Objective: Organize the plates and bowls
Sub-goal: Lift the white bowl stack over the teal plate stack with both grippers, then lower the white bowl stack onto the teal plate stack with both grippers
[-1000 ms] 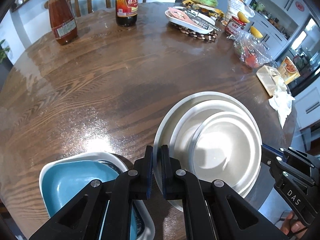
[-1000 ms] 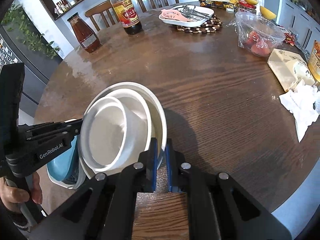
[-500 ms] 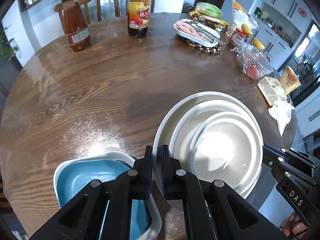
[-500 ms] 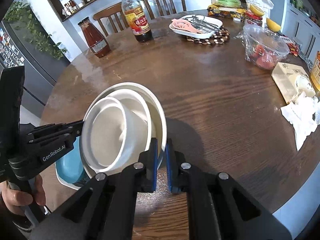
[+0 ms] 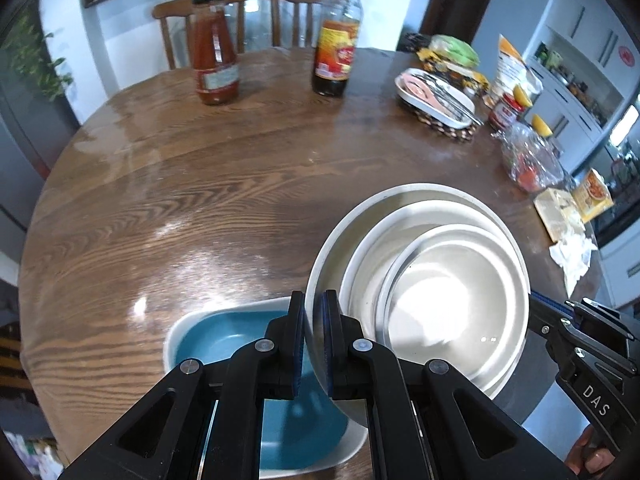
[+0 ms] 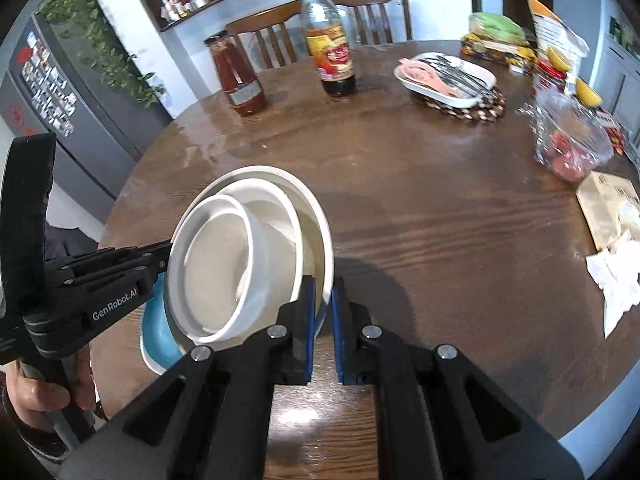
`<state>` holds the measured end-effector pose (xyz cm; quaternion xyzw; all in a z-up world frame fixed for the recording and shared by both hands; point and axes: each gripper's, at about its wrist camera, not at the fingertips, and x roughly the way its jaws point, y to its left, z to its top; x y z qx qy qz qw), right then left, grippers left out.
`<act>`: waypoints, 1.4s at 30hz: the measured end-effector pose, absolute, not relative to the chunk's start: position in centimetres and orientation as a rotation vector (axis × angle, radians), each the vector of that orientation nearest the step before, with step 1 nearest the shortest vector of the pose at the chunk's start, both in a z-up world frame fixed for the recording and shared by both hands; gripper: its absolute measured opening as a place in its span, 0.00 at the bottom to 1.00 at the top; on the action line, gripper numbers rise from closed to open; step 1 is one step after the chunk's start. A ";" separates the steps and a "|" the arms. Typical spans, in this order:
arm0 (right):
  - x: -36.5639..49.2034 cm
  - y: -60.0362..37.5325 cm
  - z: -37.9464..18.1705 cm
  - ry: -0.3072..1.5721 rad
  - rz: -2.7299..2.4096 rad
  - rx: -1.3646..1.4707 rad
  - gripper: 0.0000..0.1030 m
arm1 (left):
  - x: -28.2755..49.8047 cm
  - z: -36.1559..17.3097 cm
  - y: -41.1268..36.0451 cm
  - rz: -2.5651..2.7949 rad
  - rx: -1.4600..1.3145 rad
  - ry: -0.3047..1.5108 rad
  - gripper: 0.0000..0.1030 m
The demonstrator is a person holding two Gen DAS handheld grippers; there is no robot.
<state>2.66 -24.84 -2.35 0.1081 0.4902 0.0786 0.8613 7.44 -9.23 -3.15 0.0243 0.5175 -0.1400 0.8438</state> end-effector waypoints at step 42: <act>4.6 -16.5 -4.9 1.162 0.450 0.159 0.11 | 4.4 -4.9 0.1 -0.041 -0.030 1.182 0.04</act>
